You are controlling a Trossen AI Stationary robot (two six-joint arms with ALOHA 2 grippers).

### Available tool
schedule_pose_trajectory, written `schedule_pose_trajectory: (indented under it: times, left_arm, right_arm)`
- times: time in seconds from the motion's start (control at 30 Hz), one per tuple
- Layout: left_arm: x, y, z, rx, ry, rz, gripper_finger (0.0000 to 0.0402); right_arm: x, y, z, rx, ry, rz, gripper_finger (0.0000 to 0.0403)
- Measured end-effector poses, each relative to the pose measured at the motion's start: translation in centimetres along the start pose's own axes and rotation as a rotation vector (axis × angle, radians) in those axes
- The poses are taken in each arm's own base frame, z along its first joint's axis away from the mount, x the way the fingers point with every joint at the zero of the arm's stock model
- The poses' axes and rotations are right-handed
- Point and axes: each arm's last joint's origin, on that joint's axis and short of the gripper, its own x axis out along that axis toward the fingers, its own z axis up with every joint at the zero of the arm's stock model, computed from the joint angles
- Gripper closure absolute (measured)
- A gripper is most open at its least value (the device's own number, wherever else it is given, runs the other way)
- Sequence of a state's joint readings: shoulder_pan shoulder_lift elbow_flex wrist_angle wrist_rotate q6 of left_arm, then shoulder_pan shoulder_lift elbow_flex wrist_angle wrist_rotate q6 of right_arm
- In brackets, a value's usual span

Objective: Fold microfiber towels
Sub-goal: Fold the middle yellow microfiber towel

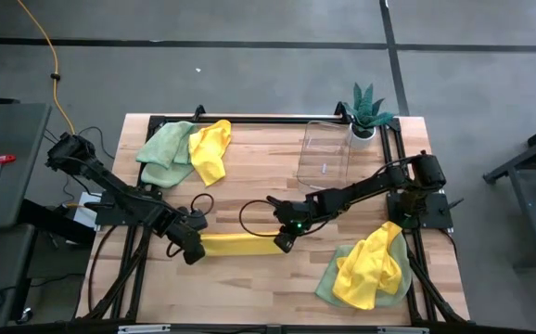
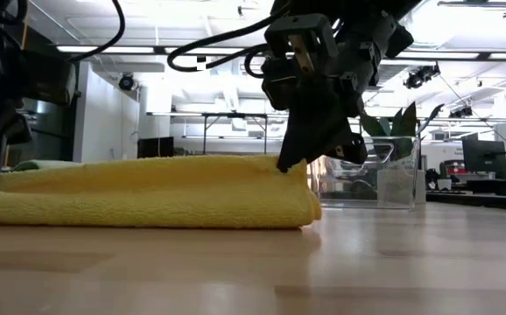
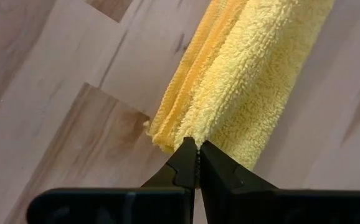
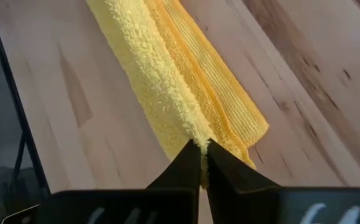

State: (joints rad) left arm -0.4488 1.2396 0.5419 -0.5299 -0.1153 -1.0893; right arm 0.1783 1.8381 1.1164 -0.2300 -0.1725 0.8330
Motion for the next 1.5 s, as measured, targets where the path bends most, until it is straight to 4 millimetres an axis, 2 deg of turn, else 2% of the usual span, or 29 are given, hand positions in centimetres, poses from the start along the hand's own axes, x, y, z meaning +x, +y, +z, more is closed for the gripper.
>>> schedule_pose_trajectory:
  times: [0.17,0.27,0.57,0.77,1.0,1.13,1.23,1.37,1.5]
  left_arm:
    - [0.0,0.0,0.0,-0.001,0.0,-0.005,0.0383]
    - [0.0,0.0,0.0,0.0,0.002,-0.001,0.0369]
    - [-0.6,1.0,0.2,0.03,0.02,0.055,0.0289]
    - [-2.8,2.2,0.8,0.053,-0.006,0.075,0.0226]
    - [-6.0,2.9,1.3,0.013,-0.195,-0.02,0.0188]
    - [-7.3,2.4,1.2,0.015,-0.362,-0.123,0.0186]
    - [-7.2,1.9,0.7,0.007,-0.454,-0.209,0.0186]
    - [-6.0,1.8,-0.6,-0.037,-0.51,-0.264,0.0186]
    - [-4.4,2.3,-1.9,-0.157,-0.503,-0.306,0.0186]
  right_arm:
    - [0.0,0.0,0.0,0.0,0.001,-0.001,0.0392]
    - [0.0,0.0,0.0,-0.002,0.002,-0.001,0.0372]
    - [-0.4,-0.3,0.4,0.003,-0.076,-0.066,0.0252]
    - [-1.7,-0.8,1.5,-0.043,-0.112,-0.079,0.0194]
    - [-3.0,-0.2,1.7,-0.107,-0.145,-0.054,0.0187]
    - [-3.1,0.3,0.4,-0.131,-0.101,-0.09,0.0187]
    - [-2.7,0.7,-1.3,-0.157,-0.063,-0.15,0.0187]
    - [-1.7,0.4,-3.7,-0.095,-0.065,-0.156,0.0187]
    - [-0.9,0.1,-5.0,0.04,-0.124,-0.092,0.0187]
